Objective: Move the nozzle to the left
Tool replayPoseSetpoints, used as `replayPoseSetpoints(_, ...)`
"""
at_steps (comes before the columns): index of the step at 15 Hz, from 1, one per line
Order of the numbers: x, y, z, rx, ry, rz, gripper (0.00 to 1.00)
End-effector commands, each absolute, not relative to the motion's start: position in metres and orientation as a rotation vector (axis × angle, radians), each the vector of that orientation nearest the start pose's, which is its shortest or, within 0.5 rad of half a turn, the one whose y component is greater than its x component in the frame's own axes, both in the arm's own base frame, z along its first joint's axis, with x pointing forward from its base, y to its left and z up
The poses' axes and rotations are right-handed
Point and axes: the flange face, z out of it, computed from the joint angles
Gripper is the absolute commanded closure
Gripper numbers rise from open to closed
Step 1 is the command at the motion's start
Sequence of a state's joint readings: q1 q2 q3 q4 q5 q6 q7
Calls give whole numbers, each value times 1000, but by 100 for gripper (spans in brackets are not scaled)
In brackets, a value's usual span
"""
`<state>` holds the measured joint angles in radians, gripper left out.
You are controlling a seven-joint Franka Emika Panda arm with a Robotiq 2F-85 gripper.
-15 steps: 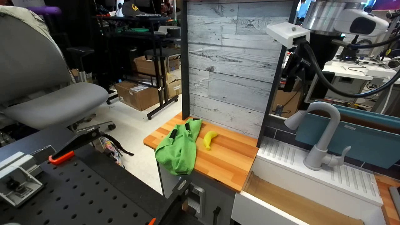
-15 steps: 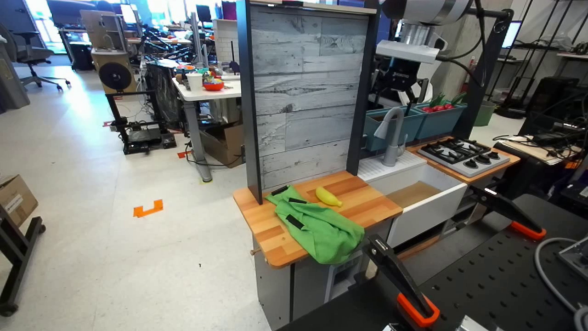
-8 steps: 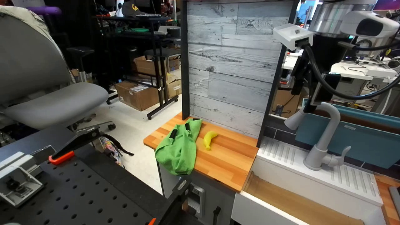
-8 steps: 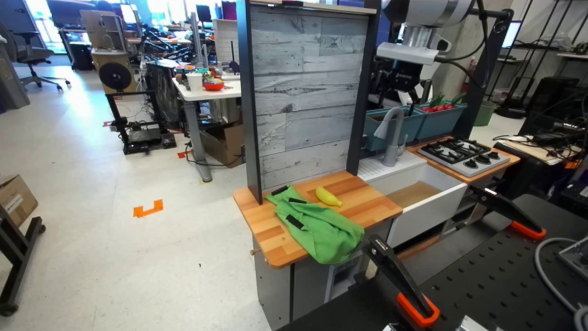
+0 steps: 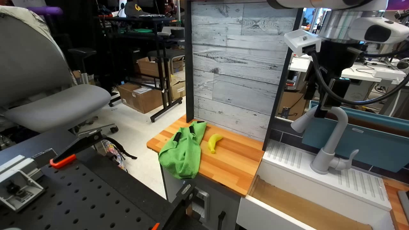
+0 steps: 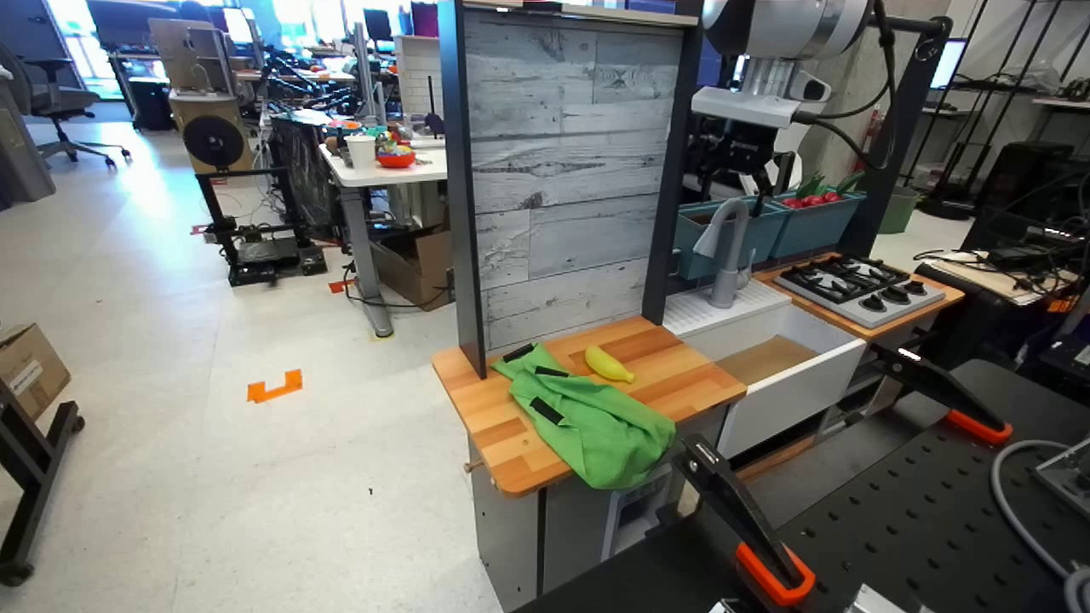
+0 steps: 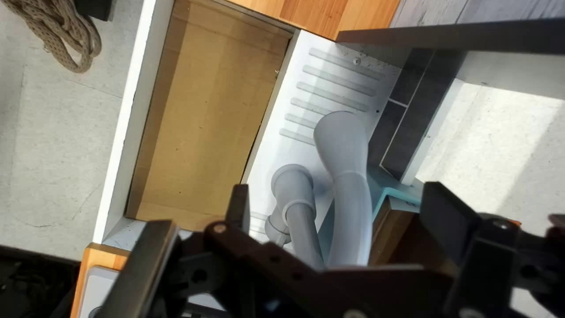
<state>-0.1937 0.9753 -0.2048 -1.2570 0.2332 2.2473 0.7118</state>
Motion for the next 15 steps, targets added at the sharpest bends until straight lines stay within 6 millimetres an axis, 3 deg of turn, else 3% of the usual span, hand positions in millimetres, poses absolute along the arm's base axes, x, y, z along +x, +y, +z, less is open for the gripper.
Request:
replayPoseSetpoints(1,720,-257,173,-2619,1771,-54,32)
replayPoseSetpoints(7,723,-268,171,-2630,1812,-63,80)
replayPoseSetpoints(10,725,-267,170,-2649,1802,-57,98)
replayPoseSetpoints(11,725,-267,170,-2664,1794,-42,94)
replayPoseSetpoints(15,724,-263,170,-2771,1710,46,94)
